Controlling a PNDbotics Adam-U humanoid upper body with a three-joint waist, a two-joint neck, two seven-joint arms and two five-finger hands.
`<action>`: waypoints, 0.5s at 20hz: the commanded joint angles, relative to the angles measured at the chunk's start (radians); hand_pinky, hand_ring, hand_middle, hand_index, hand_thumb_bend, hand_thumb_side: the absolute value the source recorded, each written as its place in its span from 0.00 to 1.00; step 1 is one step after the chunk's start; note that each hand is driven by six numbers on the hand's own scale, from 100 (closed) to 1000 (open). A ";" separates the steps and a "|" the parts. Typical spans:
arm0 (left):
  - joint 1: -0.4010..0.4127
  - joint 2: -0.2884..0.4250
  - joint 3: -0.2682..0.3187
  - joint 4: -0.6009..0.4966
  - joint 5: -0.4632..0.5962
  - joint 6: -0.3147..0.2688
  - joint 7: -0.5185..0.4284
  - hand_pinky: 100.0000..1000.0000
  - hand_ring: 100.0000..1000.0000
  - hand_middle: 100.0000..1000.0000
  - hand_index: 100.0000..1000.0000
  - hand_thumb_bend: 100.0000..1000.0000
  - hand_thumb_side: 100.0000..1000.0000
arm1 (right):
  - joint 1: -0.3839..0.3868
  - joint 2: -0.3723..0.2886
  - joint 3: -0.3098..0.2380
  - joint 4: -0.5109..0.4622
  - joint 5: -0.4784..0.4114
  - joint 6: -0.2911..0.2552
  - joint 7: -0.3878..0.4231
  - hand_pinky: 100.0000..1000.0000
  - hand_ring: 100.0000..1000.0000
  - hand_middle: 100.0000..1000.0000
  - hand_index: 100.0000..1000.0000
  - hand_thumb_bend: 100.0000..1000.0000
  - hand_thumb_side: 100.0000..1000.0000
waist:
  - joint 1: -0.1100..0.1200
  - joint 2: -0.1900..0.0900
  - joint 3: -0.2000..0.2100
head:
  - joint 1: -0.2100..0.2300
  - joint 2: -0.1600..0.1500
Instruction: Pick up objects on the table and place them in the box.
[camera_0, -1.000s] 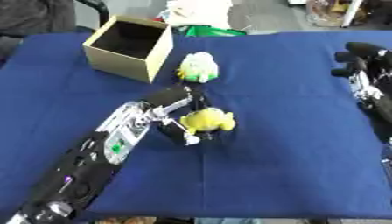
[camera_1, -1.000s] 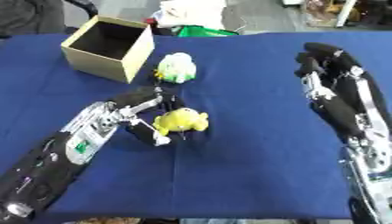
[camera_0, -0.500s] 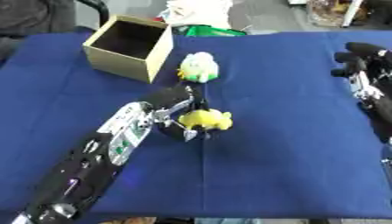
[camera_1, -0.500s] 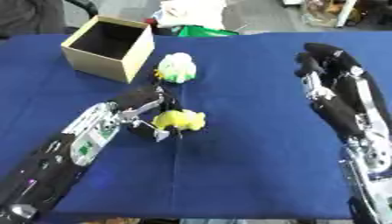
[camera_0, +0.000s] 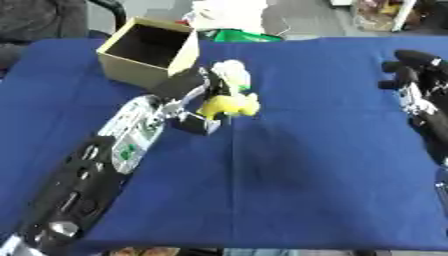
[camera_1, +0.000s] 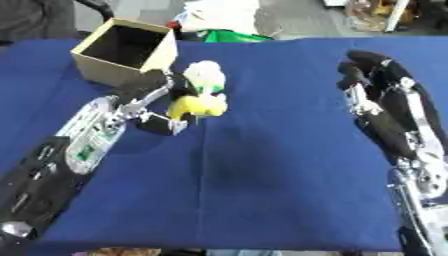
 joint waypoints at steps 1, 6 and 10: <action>-0.058 0.062 0.056 0.013 -0.030 0.024 0.009 0.56 0.47 0.41 0.66 0.14 0.00 | -0.007 -0.012 -0.004 -0.007 -0.001 -0.001 0.004 0.69 0.81 0.59 0.77 0.00 0.35 | -0.002 -0.016 0.000 | -0.002 0.005; -0.135 0.081 0.131 0.135 -0.108 0.071 0.036 0.56 0.47 0.41 0.66 0.15 0.00 | -0.006 -0.012 -0.001 -0.008 -0.002 -0.001 0.006 0.70 0.81 0.59 0.77 0.00 0.34 | -0.007 -0.016 -0.001 | 0.004 0.005; -0.192 0.074 0.186 0.243 -0.174 0.108 0.067 0.57 0.48 0.42 0.66 0.18 0.00 | -0.005 -0.011 0.001 -0.007 -0.003 0.000 0.009 0.70 0.81 0.59 0.77 0.00 0.34 | -0.009 -0.018 -0.002 | 0.007 0.005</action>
